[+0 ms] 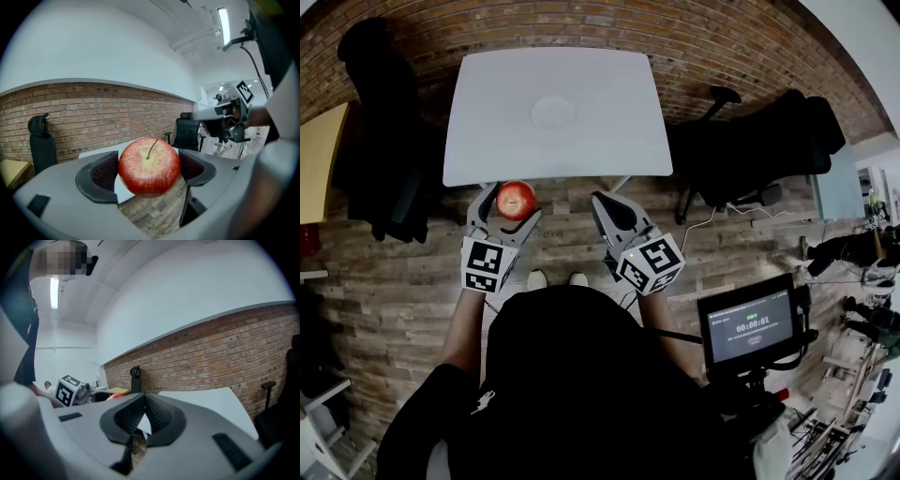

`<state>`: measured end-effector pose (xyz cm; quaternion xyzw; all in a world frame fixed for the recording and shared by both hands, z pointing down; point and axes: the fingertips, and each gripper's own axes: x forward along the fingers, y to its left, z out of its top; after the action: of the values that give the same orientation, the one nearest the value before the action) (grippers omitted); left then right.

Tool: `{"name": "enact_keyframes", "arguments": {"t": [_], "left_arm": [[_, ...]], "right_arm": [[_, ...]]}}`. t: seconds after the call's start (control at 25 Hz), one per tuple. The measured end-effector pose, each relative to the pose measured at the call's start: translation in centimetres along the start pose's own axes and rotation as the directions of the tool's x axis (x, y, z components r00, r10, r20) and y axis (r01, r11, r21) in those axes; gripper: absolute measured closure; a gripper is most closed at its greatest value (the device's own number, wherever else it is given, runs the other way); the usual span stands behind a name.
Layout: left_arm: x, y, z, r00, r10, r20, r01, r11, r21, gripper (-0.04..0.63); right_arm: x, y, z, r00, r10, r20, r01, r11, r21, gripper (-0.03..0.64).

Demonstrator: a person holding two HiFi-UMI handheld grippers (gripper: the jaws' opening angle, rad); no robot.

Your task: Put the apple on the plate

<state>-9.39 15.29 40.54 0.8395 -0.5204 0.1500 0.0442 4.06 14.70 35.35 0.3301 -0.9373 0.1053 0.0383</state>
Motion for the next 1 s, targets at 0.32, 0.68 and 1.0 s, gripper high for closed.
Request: {"name": "enact_keyframes", "arguments": {"t": [0.32, 0.68, 1.0], "left_arm": [[0.1, 0.6, 0.2, 1.000, -0.020, -0.006, 0.020, 1.000, 0.004, 0.190], [-0.2, 1.8, 0.3, 0.999, -0.036, -0.021, 0.036, 0.999, 0.010, 0.190], [-0.5, 2.2, 0.2, 0.999, -0.044, -0.018, 0.044, 0.999, 0.014, 0.190]], "right_arm": [[0.5, 0.2, 0.4, 1.000, -0.017, -0.003, 0.017, 1.000, 0.005, 0.614], [1.2, 0.5, 0.9, 0.999, -0.044, -0.008, 0.044, 0.999, 0.013, 0.614], [1.7, 1.3, 0.7, 0.999, -0.034, -0.021, 0.034, 0.999, 0.010, 0.614]]}}
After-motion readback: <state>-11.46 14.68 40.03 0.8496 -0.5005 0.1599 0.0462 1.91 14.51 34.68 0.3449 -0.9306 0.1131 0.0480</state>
